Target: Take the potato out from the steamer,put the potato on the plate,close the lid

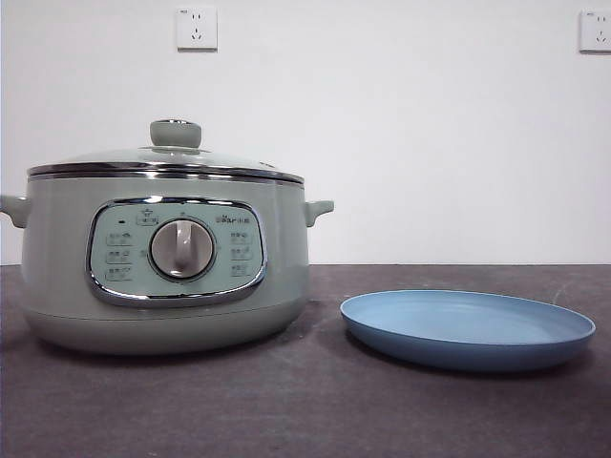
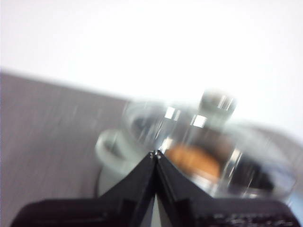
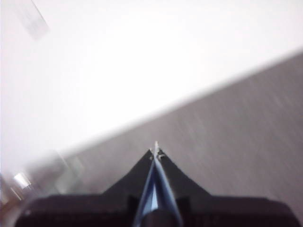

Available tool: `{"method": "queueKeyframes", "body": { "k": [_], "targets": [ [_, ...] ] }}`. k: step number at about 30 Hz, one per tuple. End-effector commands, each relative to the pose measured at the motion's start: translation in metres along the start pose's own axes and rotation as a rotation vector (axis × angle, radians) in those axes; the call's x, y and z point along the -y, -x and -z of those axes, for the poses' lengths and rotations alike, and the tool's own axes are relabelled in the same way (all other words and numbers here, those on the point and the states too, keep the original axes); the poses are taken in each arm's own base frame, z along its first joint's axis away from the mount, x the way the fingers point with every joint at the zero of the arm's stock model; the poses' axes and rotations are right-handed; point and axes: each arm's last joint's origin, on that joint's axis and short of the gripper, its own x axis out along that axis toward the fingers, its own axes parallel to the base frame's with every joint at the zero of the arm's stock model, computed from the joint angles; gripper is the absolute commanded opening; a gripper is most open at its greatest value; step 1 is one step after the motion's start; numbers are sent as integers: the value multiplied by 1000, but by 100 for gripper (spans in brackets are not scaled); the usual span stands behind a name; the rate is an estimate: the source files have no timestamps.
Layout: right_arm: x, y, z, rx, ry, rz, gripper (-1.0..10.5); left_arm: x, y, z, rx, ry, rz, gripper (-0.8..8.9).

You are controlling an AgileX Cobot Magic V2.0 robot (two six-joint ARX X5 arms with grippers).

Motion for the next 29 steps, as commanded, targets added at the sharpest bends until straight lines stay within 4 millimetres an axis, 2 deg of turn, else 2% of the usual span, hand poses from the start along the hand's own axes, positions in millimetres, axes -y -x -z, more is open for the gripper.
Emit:
{"method": "queueKeyframes", "body": {
  "k": [1,5,9,14,18,21,29],
  "targets": [
    [-14,3,-27,154,-56,-50,-10,11,4,-28,153,39,47,-6],
    [-33,8,-64,246,-23,-73,-10,23,14,-63,268,27,31,-6],
    [-56,10,-108,306,112,-95,-10,37,23,-100,352,-7,18,-6],
    [-82,0,-160,295,259,-119,-9,54,23,-144,353,-122,0,-6],
    [-94,-22,-187,196,369,-128,-9,63,14,-176,298,-187,-21,-6],
    [-99,-44,-200,91,376,-204,-9,69,2,-196,233,-237,-23,-6],
    [-109,-107,-216,-194,405,-401,-9,76,-46,-231,-94,-275,45,-6]
  ]
}}
